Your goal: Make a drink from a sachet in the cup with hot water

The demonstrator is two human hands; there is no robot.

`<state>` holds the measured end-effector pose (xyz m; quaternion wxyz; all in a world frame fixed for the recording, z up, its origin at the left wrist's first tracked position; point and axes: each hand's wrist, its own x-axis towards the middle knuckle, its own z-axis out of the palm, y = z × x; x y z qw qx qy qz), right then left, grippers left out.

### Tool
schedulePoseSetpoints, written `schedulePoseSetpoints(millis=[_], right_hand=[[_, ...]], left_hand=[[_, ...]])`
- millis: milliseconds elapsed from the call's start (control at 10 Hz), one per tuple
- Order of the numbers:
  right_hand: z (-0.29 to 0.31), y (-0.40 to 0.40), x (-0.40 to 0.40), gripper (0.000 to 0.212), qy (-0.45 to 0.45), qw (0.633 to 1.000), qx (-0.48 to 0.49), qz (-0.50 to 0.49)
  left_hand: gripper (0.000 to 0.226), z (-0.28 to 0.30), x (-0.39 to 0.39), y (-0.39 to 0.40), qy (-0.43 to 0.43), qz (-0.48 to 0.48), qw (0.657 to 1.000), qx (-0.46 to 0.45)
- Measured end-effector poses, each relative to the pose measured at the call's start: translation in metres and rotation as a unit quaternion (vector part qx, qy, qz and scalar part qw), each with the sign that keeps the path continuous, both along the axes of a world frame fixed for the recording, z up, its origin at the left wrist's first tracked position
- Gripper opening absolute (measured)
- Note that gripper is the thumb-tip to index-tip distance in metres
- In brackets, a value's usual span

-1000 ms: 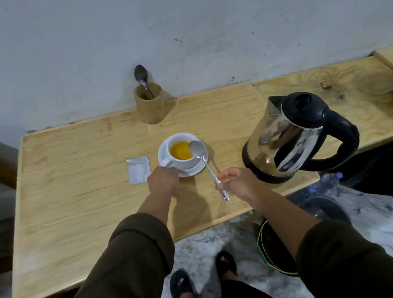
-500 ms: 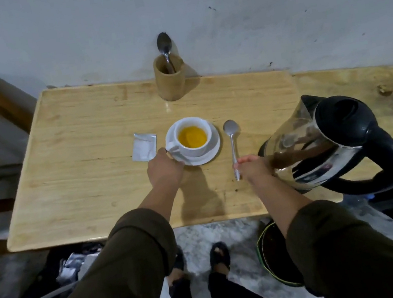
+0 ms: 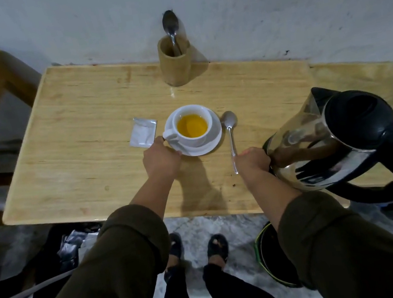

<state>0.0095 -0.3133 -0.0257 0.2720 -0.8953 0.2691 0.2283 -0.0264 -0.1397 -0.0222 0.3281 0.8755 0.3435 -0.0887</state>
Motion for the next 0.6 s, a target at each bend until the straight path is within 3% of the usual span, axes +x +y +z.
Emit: schedulePoseSetpoints(millis=[400,600], right_hand=[[-0.008,-0.002,-0.001,0.033,0.009,0.999,-0.026,0.025],[-0.007,-0.003,0.001,0.034,0.001,0.998,-0.034,0.048]], left_hand=[[0.047,0.0,-0.002,-0.005,0.0,0.009,1.0,0.005],[0.051,-0.001,-0.006,-0.012,0.009,0.04,0.996,-0.085]])
